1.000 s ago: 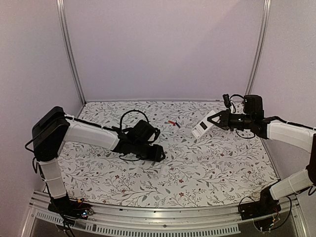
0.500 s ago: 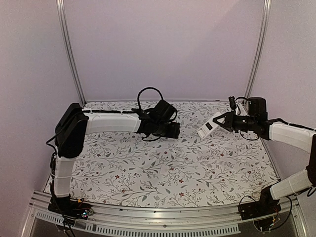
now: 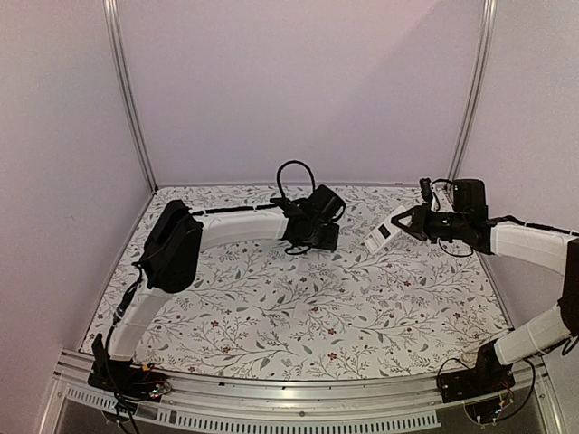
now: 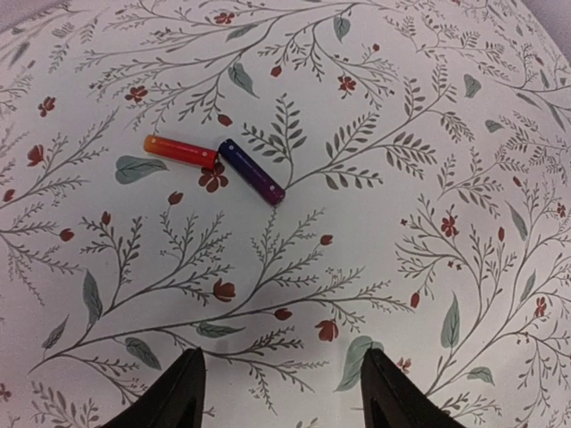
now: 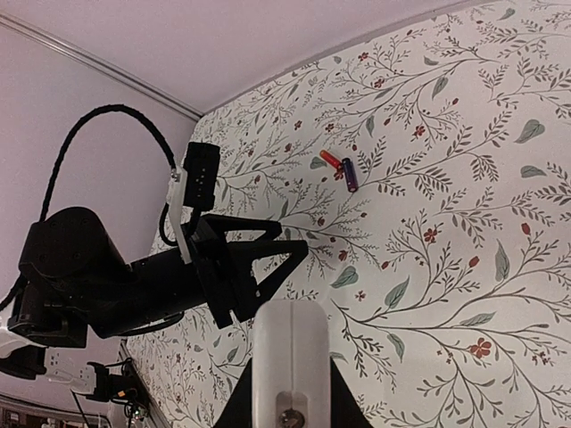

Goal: Load the batteries into the remote control
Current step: Place the remote control without batteries at the center of the board.

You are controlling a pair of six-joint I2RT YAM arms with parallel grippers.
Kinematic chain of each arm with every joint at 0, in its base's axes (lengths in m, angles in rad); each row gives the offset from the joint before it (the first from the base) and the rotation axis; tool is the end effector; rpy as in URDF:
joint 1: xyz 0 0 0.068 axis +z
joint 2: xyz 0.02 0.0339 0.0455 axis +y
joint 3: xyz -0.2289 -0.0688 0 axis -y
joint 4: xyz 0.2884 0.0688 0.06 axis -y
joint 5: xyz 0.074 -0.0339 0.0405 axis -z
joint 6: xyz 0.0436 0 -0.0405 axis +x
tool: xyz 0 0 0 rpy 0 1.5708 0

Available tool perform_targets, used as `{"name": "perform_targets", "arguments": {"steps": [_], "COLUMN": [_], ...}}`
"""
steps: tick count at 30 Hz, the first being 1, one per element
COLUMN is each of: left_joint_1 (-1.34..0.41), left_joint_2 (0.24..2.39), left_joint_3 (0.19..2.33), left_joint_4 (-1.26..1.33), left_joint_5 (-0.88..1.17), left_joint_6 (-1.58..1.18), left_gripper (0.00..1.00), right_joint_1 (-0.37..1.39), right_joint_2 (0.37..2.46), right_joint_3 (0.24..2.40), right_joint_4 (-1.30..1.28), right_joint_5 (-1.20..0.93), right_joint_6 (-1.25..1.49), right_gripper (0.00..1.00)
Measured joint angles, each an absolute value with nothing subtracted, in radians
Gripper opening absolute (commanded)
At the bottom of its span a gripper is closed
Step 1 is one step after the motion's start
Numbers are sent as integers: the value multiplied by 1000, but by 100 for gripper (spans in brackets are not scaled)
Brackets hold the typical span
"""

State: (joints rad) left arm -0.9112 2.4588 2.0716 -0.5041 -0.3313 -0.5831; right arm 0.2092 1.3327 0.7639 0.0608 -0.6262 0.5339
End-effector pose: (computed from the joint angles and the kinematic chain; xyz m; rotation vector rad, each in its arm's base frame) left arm 0.3542 -0.4336 0.1150 0.2534 2.4034 -0.2836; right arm 0.3242 0.0950 0.1780 -0.0555 2.1590 1.0928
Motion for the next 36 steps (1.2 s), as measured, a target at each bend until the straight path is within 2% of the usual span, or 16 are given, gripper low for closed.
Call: {"name": "perform_targets", "arguments": {"steps": [18, 23, 27, 30, 36], "left_joint_1": [-790, -757, -720, -688, -649], "left_joint_2": [2412, 2341, 2199, 2110, 2069], "left_joint_3": [1922, 1822, 1635, 1523, 1459], "left_joint_4": [-402, -358, -263, -181, -80], "left_joint_5": [-258, -208, -140, -91, -7], "left_joint_6": [-568, -554, -547, -530, -505], "left_gripper": [58, 61, 67, 67, 67], "right_joint_1": [234, 264, 319, 365, 435], "right_joint_2": [1824, 1861, 1860, 1860, 1860], "right_joint_3": [1098, 1134, 1121, 1089, 1056], "right_joint_4": [187, 187, 190, 191, 182], "right_joint_5": [-534, -579, -646, -682, -724], "right_joint_6": [579, 584, 588, 589, 592], "right_gripper": [0, 0, 0, 0, 1]}}
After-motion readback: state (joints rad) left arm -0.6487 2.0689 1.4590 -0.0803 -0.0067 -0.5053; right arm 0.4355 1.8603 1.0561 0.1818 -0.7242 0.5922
